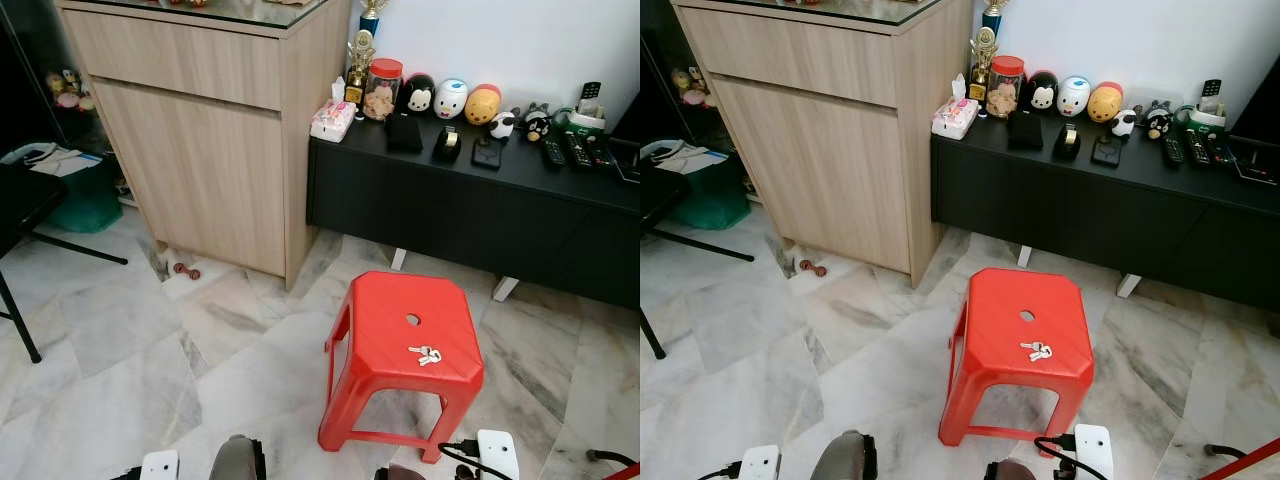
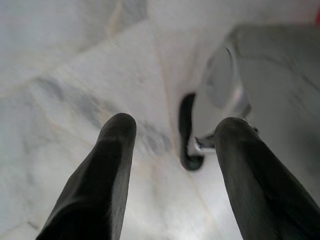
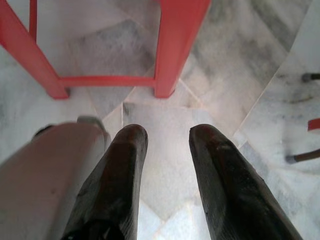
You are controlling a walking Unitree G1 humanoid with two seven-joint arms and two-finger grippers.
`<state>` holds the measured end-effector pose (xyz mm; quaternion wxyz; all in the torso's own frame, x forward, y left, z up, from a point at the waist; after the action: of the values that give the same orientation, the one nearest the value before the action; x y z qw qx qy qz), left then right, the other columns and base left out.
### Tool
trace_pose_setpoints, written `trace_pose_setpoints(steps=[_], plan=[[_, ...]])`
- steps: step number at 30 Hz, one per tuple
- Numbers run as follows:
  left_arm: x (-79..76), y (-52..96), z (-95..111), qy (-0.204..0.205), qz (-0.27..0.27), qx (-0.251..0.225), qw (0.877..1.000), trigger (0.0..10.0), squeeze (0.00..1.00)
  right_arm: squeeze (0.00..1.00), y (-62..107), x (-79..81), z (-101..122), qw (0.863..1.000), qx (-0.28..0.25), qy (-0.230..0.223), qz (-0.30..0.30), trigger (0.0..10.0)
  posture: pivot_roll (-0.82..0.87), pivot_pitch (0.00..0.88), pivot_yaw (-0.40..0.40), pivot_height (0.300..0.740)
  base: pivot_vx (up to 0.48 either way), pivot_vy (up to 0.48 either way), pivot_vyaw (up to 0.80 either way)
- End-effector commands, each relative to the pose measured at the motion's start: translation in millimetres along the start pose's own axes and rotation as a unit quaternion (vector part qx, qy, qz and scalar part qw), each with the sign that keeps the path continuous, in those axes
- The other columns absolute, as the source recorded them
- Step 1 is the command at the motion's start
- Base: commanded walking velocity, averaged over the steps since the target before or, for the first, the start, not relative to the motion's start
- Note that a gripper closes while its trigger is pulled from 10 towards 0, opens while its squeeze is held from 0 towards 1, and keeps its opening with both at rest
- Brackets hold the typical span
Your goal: Hang keys on a hook
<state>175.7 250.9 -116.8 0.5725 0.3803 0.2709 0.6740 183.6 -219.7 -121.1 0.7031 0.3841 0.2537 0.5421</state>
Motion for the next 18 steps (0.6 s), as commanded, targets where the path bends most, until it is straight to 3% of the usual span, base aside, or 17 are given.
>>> trace_pose_setpoints(steps=[1, 5, 8, 9, 10, 11, 14, 16, 17, 18], plan=[[0.8, 0.2, 1.8, -0.015, 0.012, -0.007, 1.000, 10.0, 0.00, 0.00, 0.3, -2.7, 2.3, 1.000, -0.008, -0.010, -0.005, 10.0, 0.01, 0.030, -0.095, 0.639, 0.000, 0.000, 0.00], [3.4, 0.4, 6.1, -0.027, 0.024, -0.022, 0.999, 10.0, 0.00, 0.00, 0.3, -2.8, 2.4, 1.000, -0.009, -0.012, -0.005, 10.0, 0.01, 0.030, -0.095, 0.639, 0.000, 0.000, 0.00], [5.5, 1.3, 10.6, -0.010, 0.036, -0.043, 0.998, 10.0, 0.00, 0.00, 0.4, -2.9, 3.3, 1.000, -0.014, -0.018, -0.006, 10.0, 0.01, 0.033, -0.095, 0.639, 0.000, 0.000, 0.00], [2.4, 1.5, 27.6, -0.008, 0.041, -0.088, 0.995, 10.0, 0.00, 0.00, 0.5, -3.0, 3.5, 1.000, -0.016, -0.018, -0.007, 10.0, 0.01, 0.033, -0.095, 0.639, 0.000, 0.000, 0.00], [-2.3, 4.8, 62.3, -0.008, 0.044, -0.173, 0.984, 10.0, 0.00, 0.00, 0.6, -3.2, 4.2, 1.000, -0.020, -0.020, -0.007, 10.0, 0.01, 0.033, -0.095, 0.639, 0.000, 0.000, 0.00], [-4.8, 7.3, 78.5, -0.014, 0.042, -0.210, 0.977, 10.0, 0.00, 0.00, 0.6, -3.4, 4.6, 1.000, -0.021, -0.021, -0.008, 10.0, 0.01, 0.035, -0.096, 0.639, 0.000, 0.000, 0.00], [-3.2, 12.3, 103.4, -0.014, 0.040, -0.262, 0.964, 10.0, 0.00, 0.00, 0.6, -3.2, 5.1, 1.000, -0.022, -0.020, -0.006, 10.0, 0.01, 0.035, -0.096, 0.639, 0.000, 0.000, 0.00], [-3.2, 12.3, 103.4, -0.014, 0.040, -0.262, 0.964, 10.0, 0.00, 0.00, 0.6, -3.2, 5.1, 1.000, -0.022, -0.020, -0.006, 10.0, 0.01, 0.035, -0.096, 0.639, 0.000, 0.000, 0.00], [1.4, 22.3, 129.1, -0.019, 0.044, -0.319, 0.946, 10.0, 0.00, 0.00, 0.7, -3.2, 5.4, 1.000, -0.023, -0.021, -0.004, 10.0, 0.01, 0.036, -0.095, 0.639, 0.000, 0.000, 0.00], [2.4, 24.5, 133.1, -0.023, 0.045, -0.329, 0.943, 10.0, 0.00, 0.00, 0.6, -3.1, 5.6, 1.000, -0.023, -0.021, -0.004, 10.0, 0.01, 0.035, -0.095, 0.639, 0.000, 0.000, 0.00]])
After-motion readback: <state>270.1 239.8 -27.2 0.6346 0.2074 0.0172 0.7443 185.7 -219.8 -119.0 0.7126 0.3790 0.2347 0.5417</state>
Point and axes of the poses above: a point about 5 cm out from each wrist's last joint towards the gripper, its own y axis pointing back from the gripper into the wrist, its own z axis along the axis of the wrist's last joint, x = y × z, the point moved 4 cm from there along -y, pointing out of the wrist towards the gripper, and after that the axes turned 11 degrees about -y, right-handed, at the moved point
